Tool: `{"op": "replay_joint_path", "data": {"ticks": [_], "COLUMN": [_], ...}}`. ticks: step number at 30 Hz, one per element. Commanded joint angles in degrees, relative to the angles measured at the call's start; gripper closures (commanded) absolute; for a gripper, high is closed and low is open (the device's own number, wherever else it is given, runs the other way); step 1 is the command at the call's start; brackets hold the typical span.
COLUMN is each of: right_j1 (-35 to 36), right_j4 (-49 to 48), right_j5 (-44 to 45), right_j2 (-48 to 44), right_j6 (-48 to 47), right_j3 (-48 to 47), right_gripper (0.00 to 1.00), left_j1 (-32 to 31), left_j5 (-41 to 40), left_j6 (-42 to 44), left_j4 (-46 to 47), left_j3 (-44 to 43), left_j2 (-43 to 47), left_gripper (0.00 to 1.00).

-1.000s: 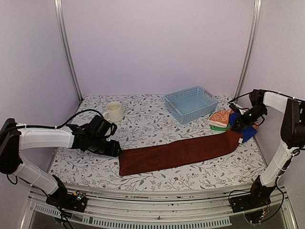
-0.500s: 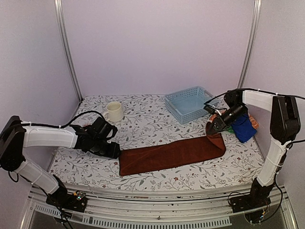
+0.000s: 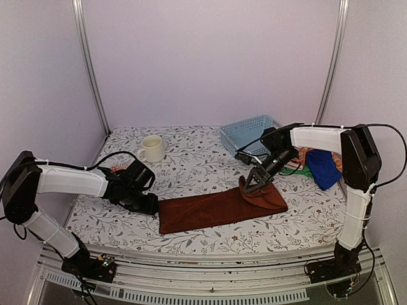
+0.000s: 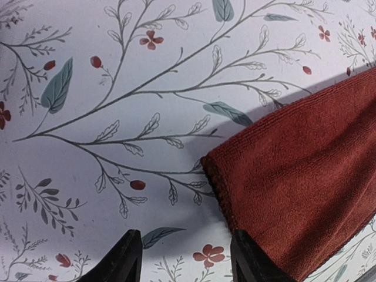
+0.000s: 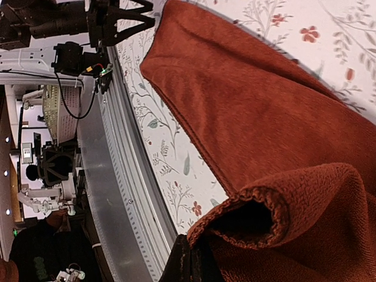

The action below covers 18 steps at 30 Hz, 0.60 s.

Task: Roll the towels
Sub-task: Fold the towel at the center of the board.

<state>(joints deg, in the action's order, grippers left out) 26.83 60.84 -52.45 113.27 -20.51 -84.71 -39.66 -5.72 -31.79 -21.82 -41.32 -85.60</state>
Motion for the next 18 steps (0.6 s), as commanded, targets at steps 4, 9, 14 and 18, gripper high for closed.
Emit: {"op": "replay_joint_path", "data": {"ticks": [4, 9, 14, 18], "right_j1": [6.2, 8.1, 10.2, 12.3], "right_j4": [-13.1, -22.6, -33.2, -41.0], "right_j5": [-6.3, -9.9, -11.9, -9.5], "right_j2": [3.0, 4.2, 5.9, 5.8], "right_j6": [13.8, 25.7, 39.3, 47.2], "right_j3": [-1.1, -1.2, -2.4, -2.7], "right_gripper": [0.98, 0.98, 0.98, 0.98], "left_j1": [-0.3, -0.3, -0.3, -0.3], "left_j5": [-0.5, -0.2, 0.2, 1.2], "left_j6": [-3.6, -4.8, -5.2, -5.4], "left_j4": [-2.3, -2.7, -3.1, -1.9], "left_j3": [-1.1, -1.1, -1.1, -0.2], "left_j2": [-0.4, 0.5, 0.2, -0.1], "left_gripper": [0.47, 0.47, 0.47, 0.48]}}
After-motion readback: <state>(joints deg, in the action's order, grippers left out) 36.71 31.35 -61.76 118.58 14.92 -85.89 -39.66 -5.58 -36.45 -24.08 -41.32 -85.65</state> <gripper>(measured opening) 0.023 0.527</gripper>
